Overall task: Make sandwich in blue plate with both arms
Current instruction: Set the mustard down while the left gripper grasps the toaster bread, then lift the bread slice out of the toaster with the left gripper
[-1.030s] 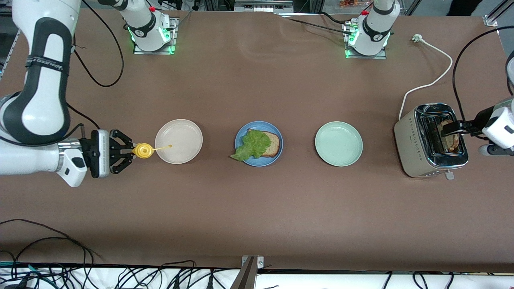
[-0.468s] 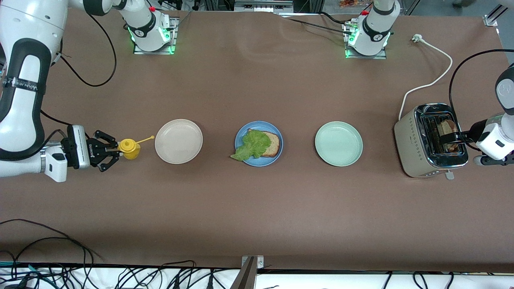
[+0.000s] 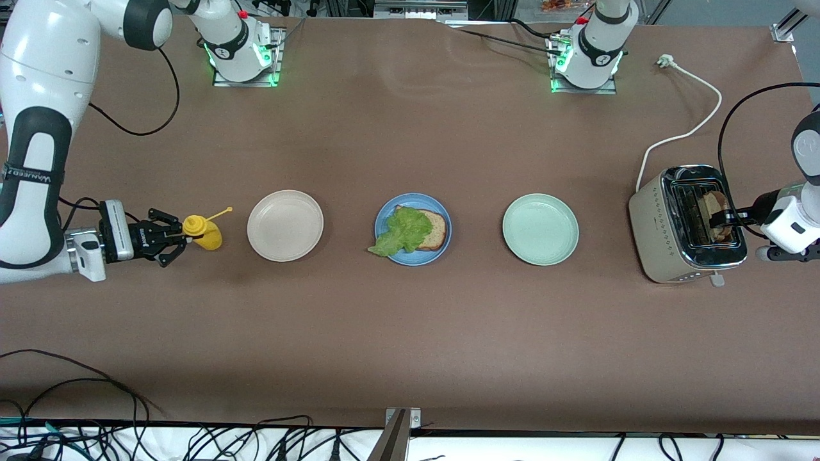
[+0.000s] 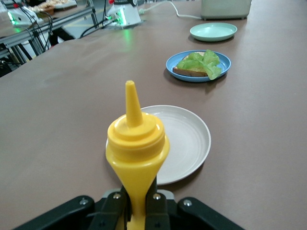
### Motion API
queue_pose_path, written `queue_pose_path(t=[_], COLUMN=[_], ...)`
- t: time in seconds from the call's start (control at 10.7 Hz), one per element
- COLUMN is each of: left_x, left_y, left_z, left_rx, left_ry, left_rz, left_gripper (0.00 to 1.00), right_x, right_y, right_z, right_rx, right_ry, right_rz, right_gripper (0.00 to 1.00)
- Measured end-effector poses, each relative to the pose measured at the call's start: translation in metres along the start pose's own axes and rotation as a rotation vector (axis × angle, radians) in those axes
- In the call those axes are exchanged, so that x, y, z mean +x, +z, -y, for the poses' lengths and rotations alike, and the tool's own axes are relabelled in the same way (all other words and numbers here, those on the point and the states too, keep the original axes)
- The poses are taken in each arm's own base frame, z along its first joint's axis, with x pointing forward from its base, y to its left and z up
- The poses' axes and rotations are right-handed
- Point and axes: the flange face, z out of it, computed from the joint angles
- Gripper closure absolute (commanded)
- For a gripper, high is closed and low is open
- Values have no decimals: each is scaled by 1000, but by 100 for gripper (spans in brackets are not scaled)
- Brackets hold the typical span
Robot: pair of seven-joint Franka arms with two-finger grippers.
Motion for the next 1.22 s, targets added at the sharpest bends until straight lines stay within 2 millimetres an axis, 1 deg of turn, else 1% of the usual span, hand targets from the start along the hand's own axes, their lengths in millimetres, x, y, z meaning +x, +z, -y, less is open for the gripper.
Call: queue_pose_path(t=[0.19, 0.28, 0.47, 0.56, 0.66, 0.75, 0.84, 0.94, 1.03, 1.12, 1.22], left_x=[0, -1, -1, -3, -6, -10, -15, -19, -20, -19, -18], left_y=[-1, -1, -8, -17, -32, -51, -72, -94, -115, -132, -144], left_z=[0, 0, 0, 0, 0, -3, -12, -25, -40, -60, -83], left_rx=[0, 0, 1, 3, 7, 11, 14, 18, 23, 26, 27], left_ry=[4, 6, 37, 45, 51, 65, 83, 105, 133, 168, 207], left_rz=[-1, 0, -10, -26, -52, -83, -116, -152, -189, -223, -247], left_gripper=[100, 100, 100, 100, 100, 100, 100, 100, 100, 100, 100], right_x=[-32, -41, -50, -53, -59, -66, -69, -69, -69, -69, -69], right_y=[11, 16, 23, 27, 32, 37, 38, 38, 38, 38, 38], right_z=[10, 14, 17, 17, 18, 19, 20, 20, 20, 20, 20], right_rx=[4, 13, 23, 26, 29, 31, 32, 31, 31, 31, 31], right_ry=[-11, -10, -3, -4, -2, -2, -1, -1, -2, -2, -2], right_rz=[-61, -81, -101, -112, -125, -134, -139, -140, -140, -140, -141], right_gripper=[87, 86, 86, 82, 79, 79, 78, 38, 17, 15, 11])
